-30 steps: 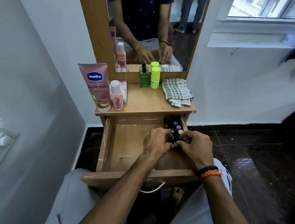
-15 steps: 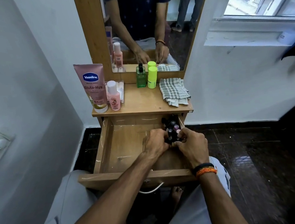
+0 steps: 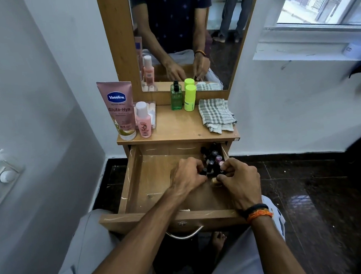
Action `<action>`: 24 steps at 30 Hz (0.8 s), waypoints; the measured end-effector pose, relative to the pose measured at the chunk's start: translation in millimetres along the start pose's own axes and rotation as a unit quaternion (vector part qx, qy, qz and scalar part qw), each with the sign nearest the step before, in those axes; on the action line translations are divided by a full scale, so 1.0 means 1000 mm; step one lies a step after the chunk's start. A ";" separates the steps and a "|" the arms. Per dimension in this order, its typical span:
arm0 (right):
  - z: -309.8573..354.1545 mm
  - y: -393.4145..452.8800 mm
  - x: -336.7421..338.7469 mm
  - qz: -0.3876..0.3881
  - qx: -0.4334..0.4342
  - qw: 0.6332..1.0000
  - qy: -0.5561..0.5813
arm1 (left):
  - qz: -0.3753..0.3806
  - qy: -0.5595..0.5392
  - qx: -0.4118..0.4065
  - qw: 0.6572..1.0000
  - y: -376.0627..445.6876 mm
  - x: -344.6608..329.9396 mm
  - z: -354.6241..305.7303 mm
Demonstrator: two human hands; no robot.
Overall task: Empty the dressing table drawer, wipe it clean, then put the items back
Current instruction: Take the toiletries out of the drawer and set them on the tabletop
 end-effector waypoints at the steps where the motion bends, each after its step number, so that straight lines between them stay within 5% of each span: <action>1: 0.002 0.000 0.003 -0.004 0.001 1.000 0.007 | -0.005 -0.007 -0.001 1.000 0.000 0.005 0.001; 11: 0.058 0.039 0.041 -0.061 0.054 0.985 0.151 | -0.129 -0.135 0.004 0.982 0.029 0.085 -0.011; 24: 0.107 0.150 0.009 -0.068 0.102 0.980 0.157 | -0.201 -0.144 0.051 0.968 0.082 0.116 -0.013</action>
Point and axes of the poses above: each hand's wrist, its own y-axis towards the middle knuckle, its own x-axis out of the back of the hand, z = x × y, the point moved 3 cm from there along y, towards the middle knuckle
